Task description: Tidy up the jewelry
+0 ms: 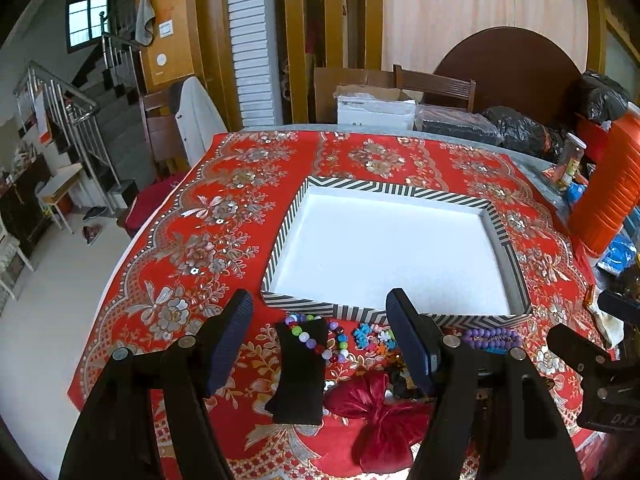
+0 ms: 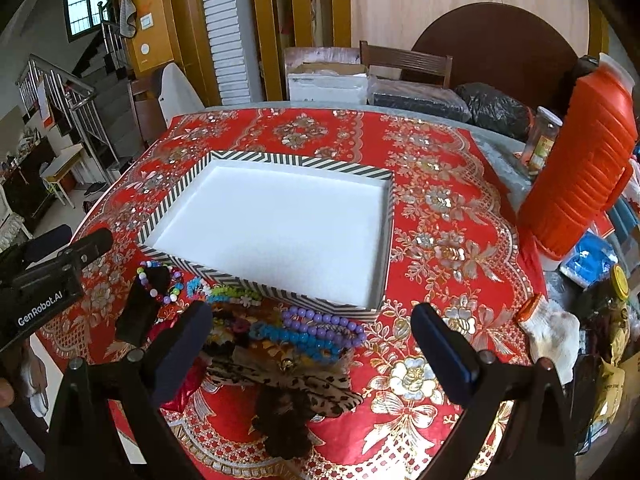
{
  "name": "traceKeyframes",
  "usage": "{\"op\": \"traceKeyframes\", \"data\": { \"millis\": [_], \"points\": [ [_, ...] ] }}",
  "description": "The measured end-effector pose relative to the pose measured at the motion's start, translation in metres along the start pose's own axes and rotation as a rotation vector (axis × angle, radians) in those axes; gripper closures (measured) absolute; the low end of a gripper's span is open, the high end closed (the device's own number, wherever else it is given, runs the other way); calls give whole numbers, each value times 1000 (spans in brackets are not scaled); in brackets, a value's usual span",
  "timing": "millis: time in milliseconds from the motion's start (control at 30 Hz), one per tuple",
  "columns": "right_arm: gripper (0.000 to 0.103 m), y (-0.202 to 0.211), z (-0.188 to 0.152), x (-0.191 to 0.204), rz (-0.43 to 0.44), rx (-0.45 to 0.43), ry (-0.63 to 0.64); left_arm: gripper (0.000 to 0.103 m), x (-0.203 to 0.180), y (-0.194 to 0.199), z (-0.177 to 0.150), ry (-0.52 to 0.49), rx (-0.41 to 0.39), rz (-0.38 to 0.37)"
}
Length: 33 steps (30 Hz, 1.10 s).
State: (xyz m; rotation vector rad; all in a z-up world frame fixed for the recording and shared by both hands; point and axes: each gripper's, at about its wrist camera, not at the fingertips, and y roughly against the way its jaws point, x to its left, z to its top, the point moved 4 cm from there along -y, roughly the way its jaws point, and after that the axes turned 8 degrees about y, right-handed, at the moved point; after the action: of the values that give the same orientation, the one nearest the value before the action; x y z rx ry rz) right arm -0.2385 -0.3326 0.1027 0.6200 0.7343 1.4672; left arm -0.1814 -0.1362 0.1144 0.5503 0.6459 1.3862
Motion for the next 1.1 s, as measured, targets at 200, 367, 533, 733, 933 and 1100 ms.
{"op": "traceKeyframes", "data": {
  "millis": [200, 367, 533, 733, 933, 1100],
  "points": [
    [1, 0, 0, 2, 6, 0, 5, 46, 2, 0, -1, 1, 3, 4],
    [1, 0, 0, 2, 9, 6, -4, 46, 3, 0, -1, 4, 6, 4],
    [1, -1, -1, 1, 3, 11, -3, 46, 5, -1, -3, 7, 11, 5],
    [1, -3, -2, 0, 6, 17, -7, 46, 6, -2, -3, 3, 10, 10],
    [1, -6, -3, -1, 8, 25, -8, 46, 6, -3, -3, 5, 15, 16],
    [1, -9, -3, -4, 10, 34, -10, 46, 9, -7, -6, 1, 28, 19]
  ]
}}
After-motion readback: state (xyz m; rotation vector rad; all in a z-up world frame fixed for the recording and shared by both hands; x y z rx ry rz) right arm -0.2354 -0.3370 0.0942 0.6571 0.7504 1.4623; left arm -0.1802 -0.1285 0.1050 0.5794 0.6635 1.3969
